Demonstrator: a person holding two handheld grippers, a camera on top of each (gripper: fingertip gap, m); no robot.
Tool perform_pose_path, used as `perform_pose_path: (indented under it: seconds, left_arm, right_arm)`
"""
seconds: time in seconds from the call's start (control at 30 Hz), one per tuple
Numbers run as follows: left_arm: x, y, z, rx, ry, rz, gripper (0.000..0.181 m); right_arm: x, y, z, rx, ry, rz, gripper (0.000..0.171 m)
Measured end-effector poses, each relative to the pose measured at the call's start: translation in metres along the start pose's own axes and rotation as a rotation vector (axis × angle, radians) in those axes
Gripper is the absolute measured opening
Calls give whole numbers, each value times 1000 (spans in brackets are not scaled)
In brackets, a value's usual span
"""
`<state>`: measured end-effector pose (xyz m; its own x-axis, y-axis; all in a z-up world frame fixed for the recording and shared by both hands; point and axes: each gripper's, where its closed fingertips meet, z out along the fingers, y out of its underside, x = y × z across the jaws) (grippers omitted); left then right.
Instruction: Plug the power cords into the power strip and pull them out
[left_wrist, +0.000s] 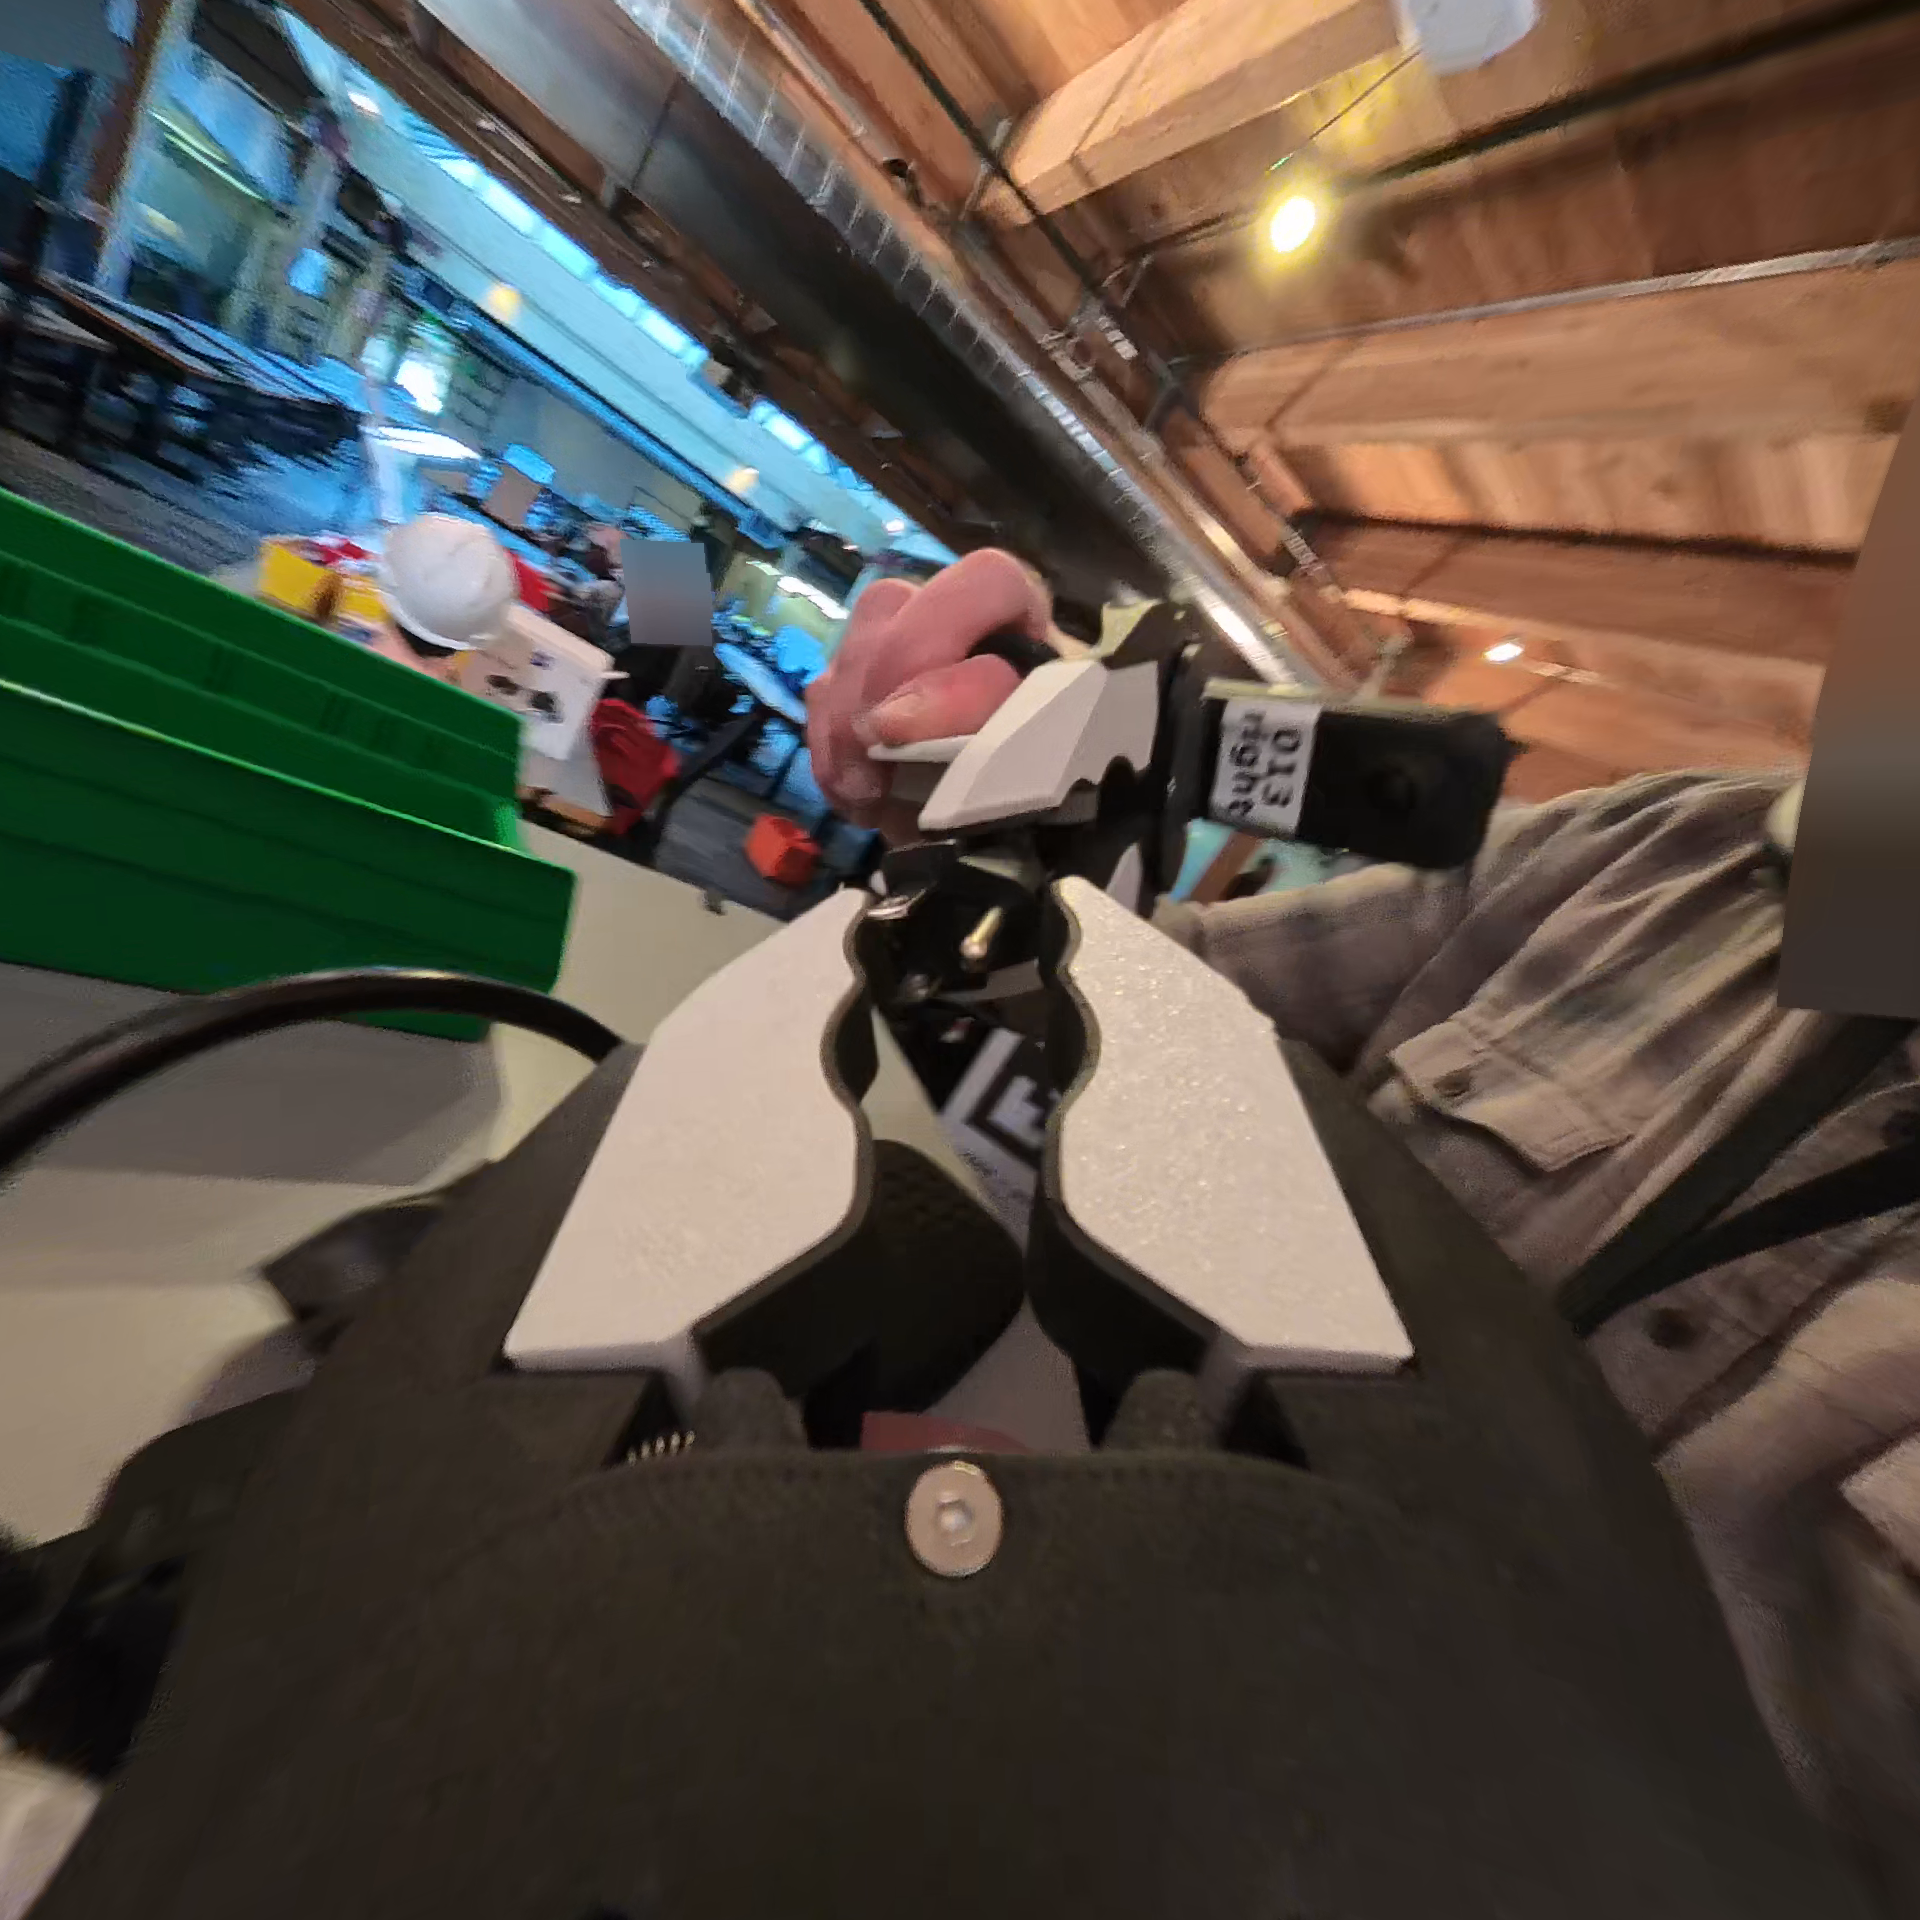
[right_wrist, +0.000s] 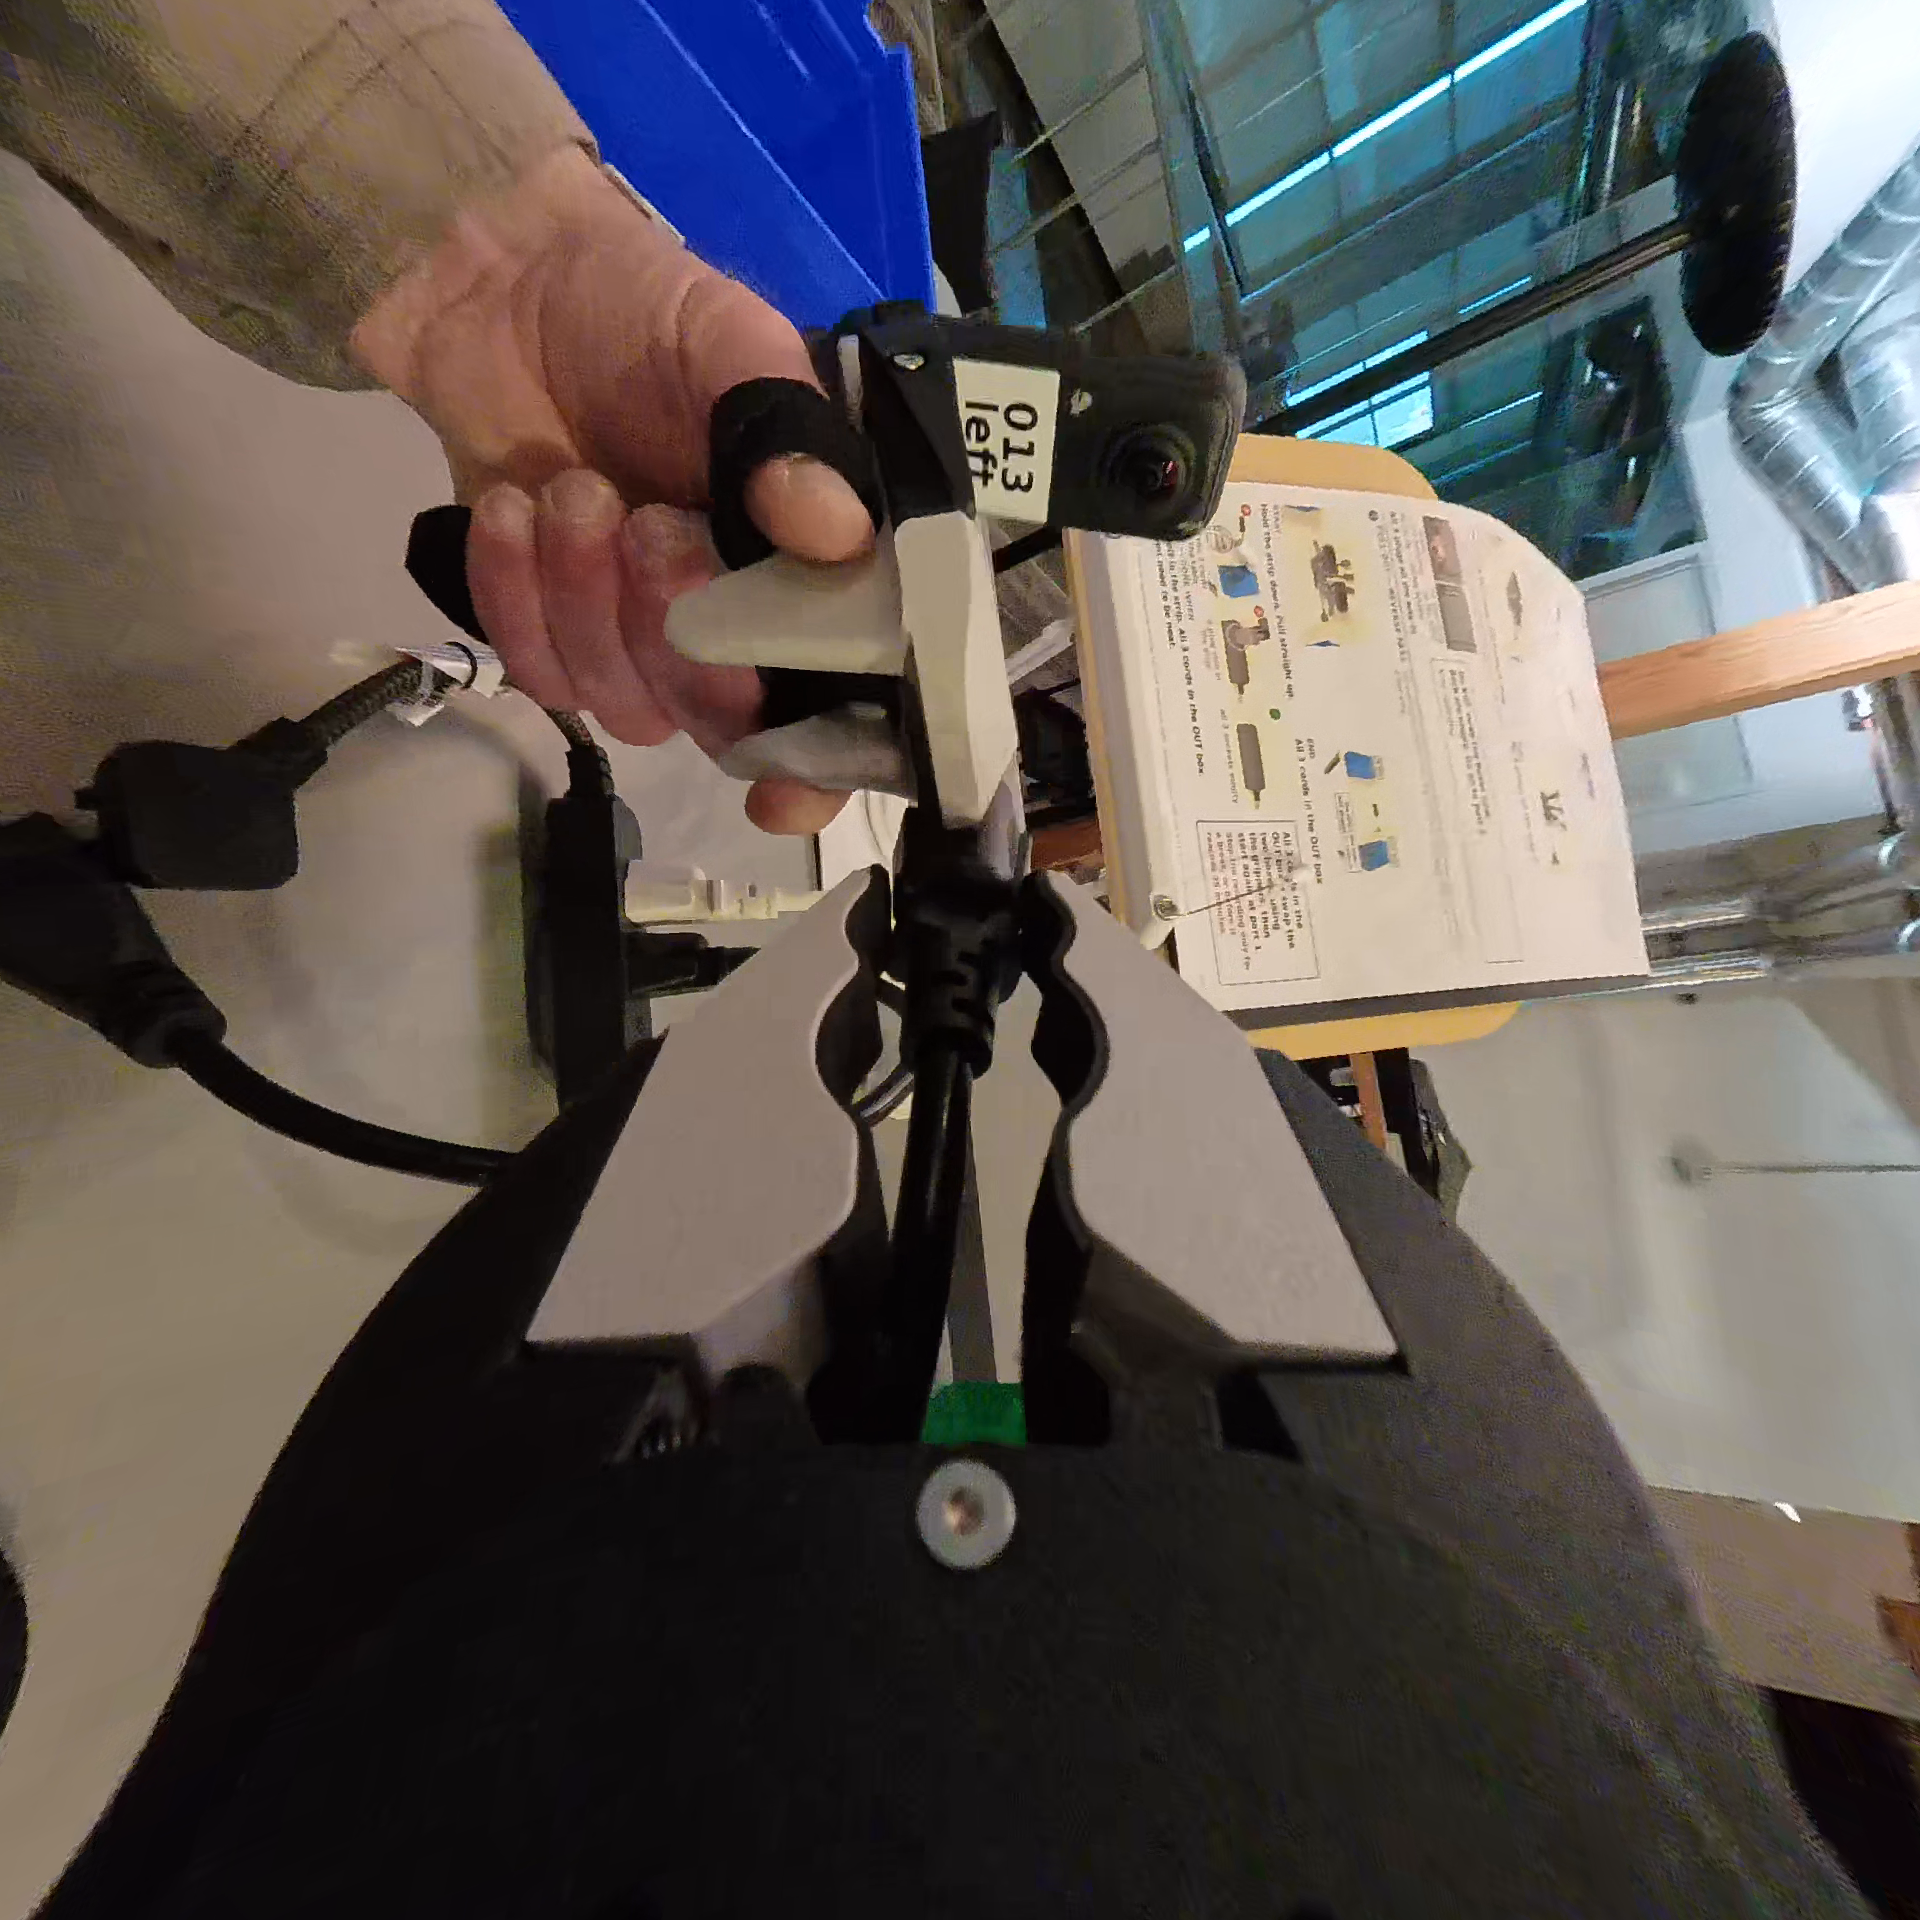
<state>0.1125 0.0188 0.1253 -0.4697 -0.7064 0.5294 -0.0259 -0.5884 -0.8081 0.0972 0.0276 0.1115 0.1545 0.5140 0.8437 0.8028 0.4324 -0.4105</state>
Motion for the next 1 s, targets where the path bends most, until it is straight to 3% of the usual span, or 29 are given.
perform_pose_path:
  seconds: [0.03,0.23,0.33,0.5,0.73,1.0]
  left_arm:
    - [-1,-6,-5,2,-47,48,30]
    - [-26,-29,-53,-65,-346,266,35]
    - [-55,-18,-80,-220,-555,361,46]
    - [-89,17,-106,-465,-702,388,71]
    - [-122,68,-113,-615,-698,237,82]
    - [-137,106,-105,-713,-657,174,48]
  right_arm:
    - [5,0,-2,5,-6,22,23]
    - [36,11,-17,32,-101,252,23]
    - [42,20,-20,39,-152,348,23]
    - [45,33,-23,41,-240,492,23]
    - [44,52,-28,-7,-283,526,23]
    - [40,53,-28,-4,-296,544,23]
